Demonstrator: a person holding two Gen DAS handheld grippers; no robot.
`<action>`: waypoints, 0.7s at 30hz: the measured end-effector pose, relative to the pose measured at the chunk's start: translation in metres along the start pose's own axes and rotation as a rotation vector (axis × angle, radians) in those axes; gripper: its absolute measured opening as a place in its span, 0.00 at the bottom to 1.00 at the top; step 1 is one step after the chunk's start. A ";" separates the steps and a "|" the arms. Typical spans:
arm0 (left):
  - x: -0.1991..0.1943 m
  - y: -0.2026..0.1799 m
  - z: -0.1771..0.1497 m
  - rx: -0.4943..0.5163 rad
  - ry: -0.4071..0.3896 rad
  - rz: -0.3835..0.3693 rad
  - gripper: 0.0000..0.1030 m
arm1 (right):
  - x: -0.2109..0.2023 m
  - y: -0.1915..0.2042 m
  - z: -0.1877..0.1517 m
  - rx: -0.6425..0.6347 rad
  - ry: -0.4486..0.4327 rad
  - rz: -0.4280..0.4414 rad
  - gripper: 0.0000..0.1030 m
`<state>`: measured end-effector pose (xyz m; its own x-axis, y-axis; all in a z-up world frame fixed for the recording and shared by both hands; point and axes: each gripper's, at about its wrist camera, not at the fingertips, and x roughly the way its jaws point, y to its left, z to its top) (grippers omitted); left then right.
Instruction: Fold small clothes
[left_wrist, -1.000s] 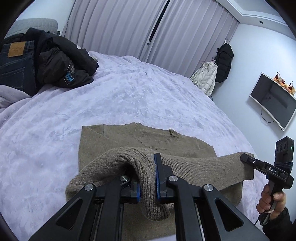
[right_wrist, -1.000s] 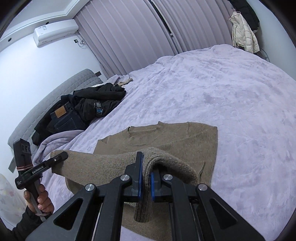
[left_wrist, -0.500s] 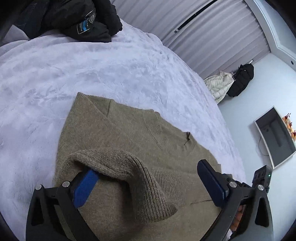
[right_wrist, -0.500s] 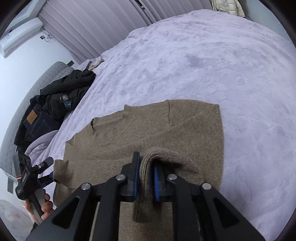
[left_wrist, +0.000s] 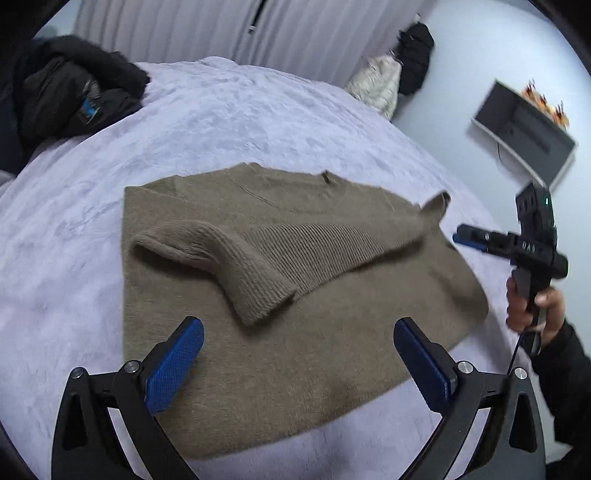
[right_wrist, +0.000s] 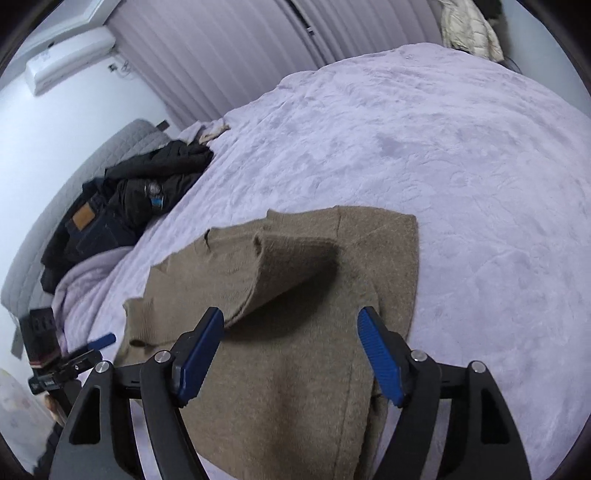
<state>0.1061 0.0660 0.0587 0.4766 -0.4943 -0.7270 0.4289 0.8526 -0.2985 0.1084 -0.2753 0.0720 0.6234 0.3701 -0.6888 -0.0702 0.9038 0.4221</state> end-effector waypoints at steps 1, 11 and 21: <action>0.008 -0.007 0.001 0.038 0.023 -0.011 1.00 | 0.004 0.007 -0.003 -0.044 0.018 0.005 0.76; 0.059 -0.007 0.050 0.110 0.078 -0.069 1.00 | 0.063 0.051 -0.010 -0.419 0.221 -0.050 0.76; 0.039 0.083 0.087 -0.313 -0.094 -0.035 1.00 | 0.082 0.038 0.004 -0.331 0.200 -0.125 0.76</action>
<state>0.2268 0.1028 0.0596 0.5408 -0.5256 -0.6567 0.1969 0.8381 -0.5087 0.1599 -0.2118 0.0336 0.4811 0.2581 -0.8378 -0.2708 0.9527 0.1380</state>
